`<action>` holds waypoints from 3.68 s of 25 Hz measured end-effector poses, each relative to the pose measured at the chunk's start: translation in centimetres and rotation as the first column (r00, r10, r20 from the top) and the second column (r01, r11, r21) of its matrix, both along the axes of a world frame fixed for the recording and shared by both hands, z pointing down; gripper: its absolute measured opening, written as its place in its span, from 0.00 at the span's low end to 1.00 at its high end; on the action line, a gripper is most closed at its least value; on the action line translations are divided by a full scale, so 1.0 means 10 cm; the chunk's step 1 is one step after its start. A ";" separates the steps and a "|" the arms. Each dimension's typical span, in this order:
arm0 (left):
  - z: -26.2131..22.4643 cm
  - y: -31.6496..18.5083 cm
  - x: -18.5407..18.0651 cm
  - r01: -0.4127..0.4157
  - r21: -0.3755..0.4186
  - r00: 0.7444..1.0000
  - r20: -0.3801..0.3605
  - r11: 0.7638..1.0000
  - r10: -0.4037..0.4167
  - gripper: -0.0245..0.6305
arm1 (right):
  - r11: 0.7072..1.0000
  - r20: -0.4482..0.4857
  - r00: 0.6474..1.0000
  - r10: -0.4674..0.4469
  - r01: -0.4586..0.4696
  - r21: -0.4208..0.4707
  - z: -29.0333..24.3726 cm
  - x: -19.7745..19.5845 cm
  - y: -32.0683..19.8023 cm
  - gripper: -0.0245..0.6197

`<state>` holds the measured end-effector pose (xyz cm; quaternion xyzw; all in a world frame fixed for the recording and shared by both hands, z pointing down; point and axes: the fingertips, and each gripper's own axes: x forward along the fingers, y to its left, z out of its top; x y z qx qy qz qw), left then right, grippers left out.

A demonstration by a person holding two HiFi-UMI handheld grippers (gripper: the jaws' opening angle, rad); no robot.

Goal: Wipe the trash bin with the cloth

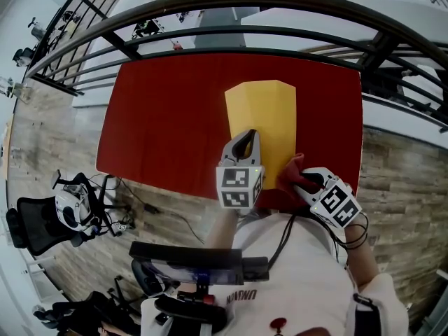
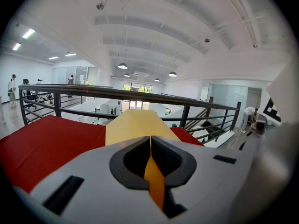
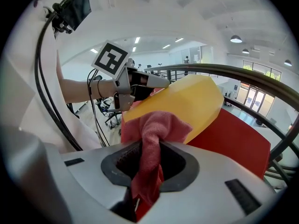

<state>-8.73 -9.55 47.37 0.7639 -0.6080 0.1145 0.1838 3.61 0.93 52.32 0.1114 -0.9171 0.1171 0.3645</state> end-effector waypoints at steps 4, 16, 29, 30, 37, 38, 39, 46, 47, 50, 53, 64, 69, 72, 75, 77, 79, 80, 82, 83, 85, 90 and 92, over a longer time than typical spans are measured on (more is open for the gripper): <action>-0.02 -0.02 0.07 -0.009 0.005 1.000 0.020 1.000 0.009 0.05 | 0.997 0.014 0.999 0.049 -0.050 0.056 -0.17 0.15 -0.31 0.19; -0.07 -0.03 0.40 -0.094 0.018 0.990 0.105 0.995 0.092 0.04 | 0.897 0.118 0.986 0.120 -0.159 0.412 -1.06 -0.21 -1.63 0.19; -0.16 -0.03 0.82 -0.198 0.019 0.979 0.062 0.980 0.196 0.04 | 0.860 -0.034 0.988 0.148 -0.112 0.498 -0.82 -0.60 -2.25 0.19; -0.19 -0.03 0.75 -0.178 0.027 0.983 0.054 0.984 0.176 0.04 | 0.863 -0.024 0.989 0.149 -0.118 0.491 -0.81 -0.61 -2.25 0.19; -0.10 -0.22 -0.13 0.037 -0.070 0.999 -0.020 0.997 -0.039 0.04 | 0.864 -0.017 0.990 0.139 -0.113 0.491 -0.82 -0.59 -2.28 0.19; 0.00 -0.22 -0.15 0.020 -0.111 0.998 -0.057 0.994 -0.026 0.04 | 0.866 -0.016 0.990 0.143 -0.118 0.485 -0.81 -0.59 -2.28 0.19; 0.06 -0.21 -0.15 0.000 -0.140 0.995 -0.099 0.990 -0.014 0.04 | 0.869 -0.015 0.989 0.146 -0.121 0.480 -0.80 -0.59 -2.27 0.19; 0.17 -0.21 -0.02 -0.080 -0.167 0.968 -0.249 0.983 0.037 0.04 | 0.875 -0.026 0.988 0.154 -0.125 0.467 -0.77 -0.52 -2.28 0.19; 0.16 -0.21 -0.01 -0.079 -0.163 0.965 -0.259 0.983 0.034 0.04 | 0.876 -0.028 0.988 0.155 -0.125 0.466 -0.77 -0.51 -2.28 0.19; 0.14 -0.22 0.01 -0.067 -0.145 0.967 -0.255 0.987 0.028 0.04 | 0.875 -0.036 0.987 0.156 -0.121 0.468 -0.76 -0.48 -2.28 0.19; 0.13 -0.23 0.04 -0.065 -0.134 0.968 -0.248 0.989 0.030 0.04 | 0.876 -0.039 0.987 0.155 -0.120 0.467 -0.74 -0.43 -2.25 0.19; 0.13 -0.23 0.08 -0.062 -0.129 0.967 -0.255 0.990 0.027 0.04 | 0.894 -0.046 0.991 0.123 -0.091 0.439 -0.61 -0.23 -1.79 0.19; 0.12 -0.23 0.07 -0.055 -0.130 0.966 -0.256 0.990 0.020 0.04 | 0.894 -0.094 0.992 0.080 -0.030 0.447 -0.56 -0.15 -1.44 0.19; 0.12 -0.22 0.07 -0.051 -0.130 0.967 -0.254 0.990 0.016 0.04 | 0.903 -0.112 0.992 0.055 -0.001 0.430 -0.51 -0.08 -1.21 0.19; 0.12 -0.22 0.07 -0.046 -0.128 0.968 -0.251 0.991 0.012 0.04 | 0.913 -0.133 0.991 0.023 0.033 0.407 -0.45 -0.03 -0.97 0.19; 0.11 -0.23 0.06 -0.045 -0.127 0.969 -0.248 0.991 0.013 0.04 | 0.919 -0.149 0.989 -0.002 0.060 0.390 -0.42 0.00 -0.82 0.19; 0.11 -0.24 0.07 -0.047 -0.127 0.969 -0.246 0.991 0.014 0.04 | 0.926 -0.169 0.985 -0.021 0.083 0.367 -0.38 0.05 -0.69 0.19; 0.11 -0.24 0.08 -0.046 -0.127 0.970 -0.245 0.991 0.014 0.04 | 0.930 -0.178 0.984 -0.032 0.094 0.356 -0.35 0.07 -0.63 0.19; 0.11 -0.25 0.10 -0.044 -0.126 0.970 -0.241 0.991 0.012 0.04 | 0.934 -0.197 0.979 -0.053 0.119 0.338 -0.31 0.12 -0.52 0.19; 0.11 -0.26 0.11 -0.044 -0.125 0.970 -0.241 0.991 0.012 0.04 | 0.935 -0.209 0.976 -0.064 0.132 0.330 -0.29 0.15 -0.46 0.19; 0.10 -0.25 0.12 -0.045 -0.123 0.970 -0.244 0.991 0.014 0.04 | 0.935 -0.232 0.969 -0.088 0.160 0.315 -0.25 0.18 -0.34 0.19; 0.07 -0.27 0.16 -0.046 -0.114 0.970 -0.244 0.992 0.017 0.04 | 0.937 -0.269 0.952 -0.144 0.218 0.273 -0.18 0.26 -0.10 0.19; 0.07 -0.29 0.18 -0.045 -0.111 0.971 -0.240 0.993 0.017 0.04 | 0.936 -0.278 0.946 -0.164 0.239 0.259 -0.15 0.28 -0.04 0.19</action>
